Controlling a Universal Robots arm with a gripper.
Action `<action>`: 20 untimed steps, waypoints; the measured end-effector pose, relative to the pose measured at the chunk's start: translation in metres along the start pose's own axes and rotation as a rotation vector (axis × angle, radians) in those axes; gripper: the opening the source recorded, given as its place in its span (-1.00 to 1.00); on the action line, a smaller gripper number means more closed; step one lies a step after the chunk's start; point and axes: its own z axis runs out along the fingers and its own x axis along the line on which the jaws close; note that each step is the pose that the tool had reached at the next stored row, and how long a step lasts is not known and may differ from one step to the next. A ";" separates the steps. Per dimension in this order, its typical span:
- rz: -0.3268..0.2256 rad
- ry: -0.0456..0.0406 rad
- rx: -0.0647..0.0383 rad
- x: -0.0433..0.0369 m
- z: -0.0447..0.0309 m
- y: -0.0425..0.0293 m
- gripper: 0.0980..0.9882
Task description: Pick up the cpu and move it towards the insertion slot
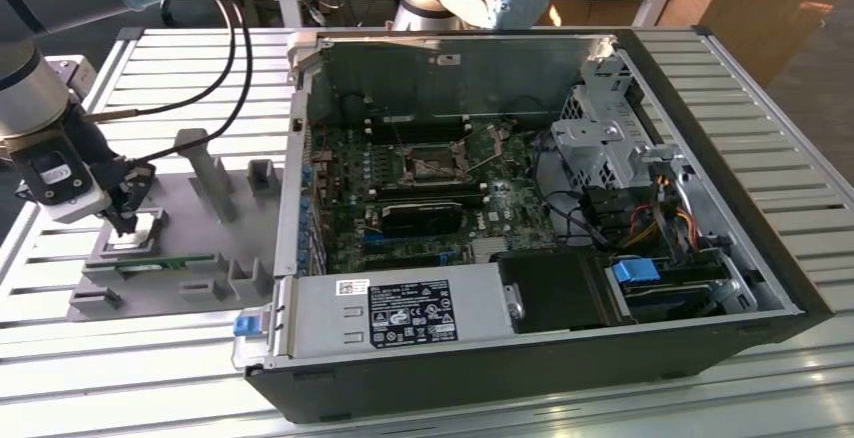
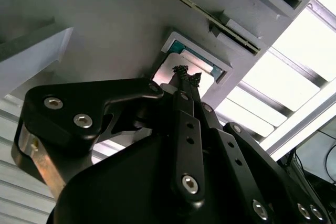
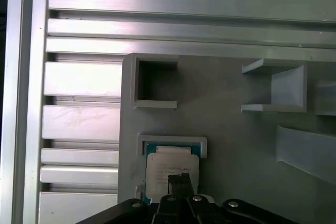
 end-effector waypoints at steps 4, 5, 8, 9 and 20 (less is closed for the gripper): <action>0.000 -0.0001 0.000 0.0000 0.0001 0.0000 -0.96; 0.000 0.0000 0.000 0.0000 0.0001 0.0000 -0.85; 0.000 0.0000 0.000 0.0001 0.0001 0.0000 -0.57; 0.000 0.0000 0.000 0.0001 0.0001 0.0000 -0.57; 0.000 -0.0003 0.000 0.0002 0.0017 0.0000 0.10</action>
